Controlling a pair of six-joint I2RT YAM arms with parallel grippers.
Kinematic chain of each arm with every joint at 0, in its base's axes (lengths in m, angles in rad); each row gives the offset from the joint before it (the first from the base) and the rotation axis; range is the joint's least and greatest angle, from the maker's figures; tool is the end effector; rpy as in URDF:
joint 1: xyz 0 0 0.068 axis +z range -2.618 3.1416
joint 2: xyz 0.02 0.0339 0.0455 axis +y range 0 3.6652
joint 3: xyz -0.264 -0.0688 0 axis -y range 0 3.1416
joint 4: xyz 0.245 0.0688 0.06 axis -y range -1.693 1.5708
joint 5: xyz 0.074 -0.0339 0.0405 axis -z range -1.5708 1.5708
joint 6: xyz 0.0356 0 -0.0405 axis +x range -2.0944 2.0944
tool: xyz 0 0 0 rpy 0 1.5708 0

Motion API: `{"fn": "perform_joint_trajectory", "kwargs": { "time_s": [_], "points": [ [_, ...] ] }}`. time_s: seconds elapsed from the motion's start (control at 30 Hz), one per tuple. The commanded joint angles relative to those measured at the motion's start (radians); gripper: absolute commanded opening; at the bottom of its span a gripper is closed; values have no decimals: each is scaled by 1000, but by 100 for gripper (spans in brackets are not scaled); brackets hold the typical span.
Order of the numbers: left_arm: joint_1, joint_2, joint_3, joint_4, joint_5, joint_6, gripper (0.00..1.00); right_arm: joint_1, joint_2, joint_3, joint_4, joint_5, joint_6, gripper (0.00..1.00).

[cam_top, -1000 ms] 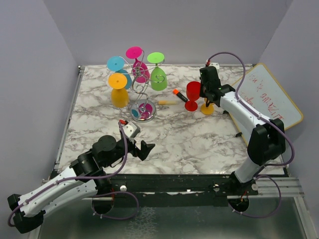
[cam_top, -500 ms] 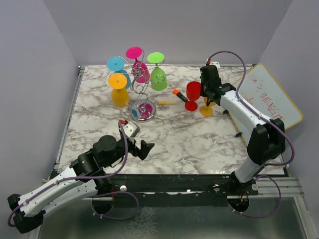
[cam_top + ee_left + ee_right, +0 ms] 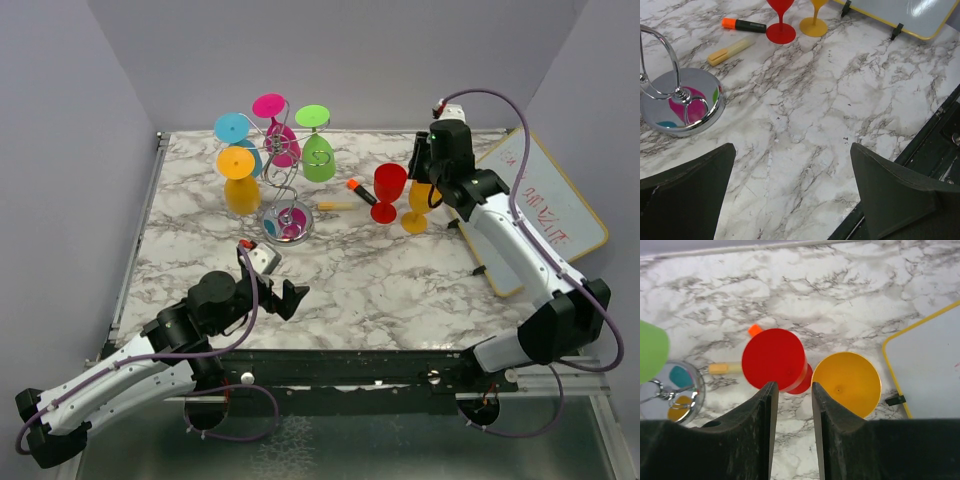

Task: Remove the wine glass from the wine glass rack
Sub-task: Place the wine glass at the center of the board, then pick up the wine glass from the wine rack.

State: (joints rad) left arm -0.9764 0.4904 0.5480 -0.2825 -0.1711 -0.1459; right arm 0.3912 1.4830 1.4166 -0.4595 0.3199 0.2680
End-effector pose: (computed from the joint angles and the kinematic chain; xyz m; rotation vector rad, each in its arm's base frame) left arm 0.0804 -0.1081 0.2875 0.6256 1.7301 -0.6453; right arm 0.3172 0.1187 0.3660 0.0642 2.0672 0.0695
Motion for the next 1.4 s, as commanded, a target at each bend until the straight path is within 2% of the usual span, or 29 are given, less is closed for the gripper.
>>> {"fn": "perform_joint_trajectory", "kwargs": {
  "time_s": [0.0, 0.23, 0.53, 0.87, 1.2, 1.37],
  "points": [
    [1, 2, 30, -15, -47, -11, 99, -4, -81, -21, 44, -122, 19, 39],
    [2, 14, 50, -41, -83, -71, 99, -3, -83, -1, 110, -391, 96, 45],
    [5, 44, 66, -62, -95, -58, 99, -4, 48, 94, 225, -643, 223, 48],
    [6, 48, 62, -60, -113, -35, 99, -4, 184, 219, 358, -715, 370, 50],
    [5, 58, 61, -44, -75, -32, 99, -3, 400, 460, 375, -843, 458, 52],
    [5, 62, 56, -41, -79, -24, 99, -3, 468, 523, 406, -897, 504, 52]
  ]
}}
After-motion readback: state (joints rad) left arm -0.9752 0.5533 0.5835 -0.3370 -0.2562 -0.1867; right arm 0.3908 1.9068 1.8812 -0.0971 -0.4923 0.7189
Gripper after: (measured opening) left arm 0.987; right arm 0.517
